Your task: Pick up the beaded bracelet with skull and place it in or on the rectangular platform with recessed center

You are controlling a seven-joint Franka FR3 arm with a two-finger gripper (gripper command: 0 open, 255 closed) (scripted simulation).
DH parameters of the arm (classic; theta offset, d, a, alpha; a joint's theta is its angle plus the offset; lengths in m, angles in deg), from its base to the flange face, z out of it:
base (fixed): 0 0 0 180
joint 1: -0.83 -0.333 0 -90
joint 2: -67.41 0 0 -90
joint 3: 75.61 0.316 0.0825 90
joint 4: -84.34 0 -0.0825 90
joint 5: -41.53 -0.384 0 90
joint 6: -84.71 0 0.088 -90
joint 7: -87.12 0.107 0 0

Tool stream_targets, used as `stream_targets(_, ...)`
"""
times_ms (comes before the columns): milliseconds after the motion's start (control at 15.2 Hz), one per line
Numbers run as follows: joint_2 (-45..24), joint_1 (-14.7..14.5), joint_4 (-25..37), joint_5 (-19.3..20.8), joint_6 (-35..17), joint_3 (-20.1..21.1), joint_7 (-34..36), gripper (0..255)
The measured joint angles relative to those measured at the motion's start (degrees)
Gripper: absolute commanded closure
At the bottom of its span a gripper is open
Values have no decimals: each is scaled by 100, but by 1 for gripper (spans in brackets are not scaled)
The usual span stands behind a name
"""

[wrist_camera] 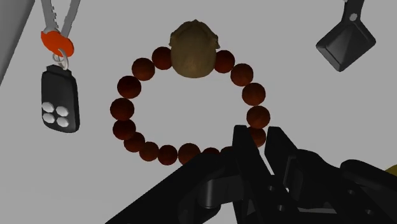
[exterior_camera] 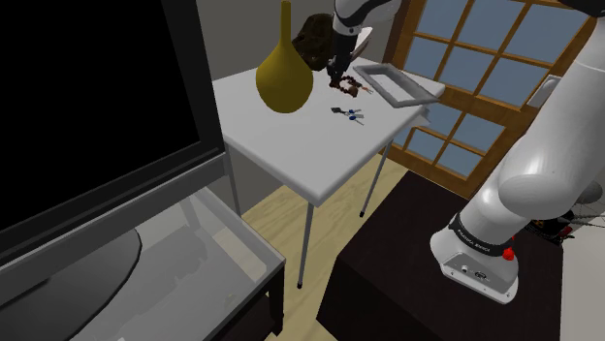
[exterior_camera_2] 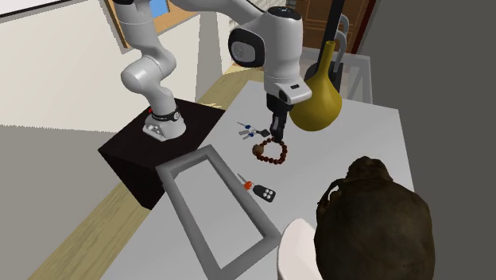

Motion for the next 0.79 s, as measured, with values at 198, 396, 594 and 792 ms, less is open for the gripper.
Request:
stream_targets(198, 58, -7, 143, 13, 200, 4, 12, 255)
stream_targets(396, 124, -8, 293, 23, 415, 3, 12, 255)
stream_targets(594, 174, -12, 470, 32, 641, 5, 16, 255)
stream_targets(792, 204, -11, 675, 36, 876, 3, 10, 255)
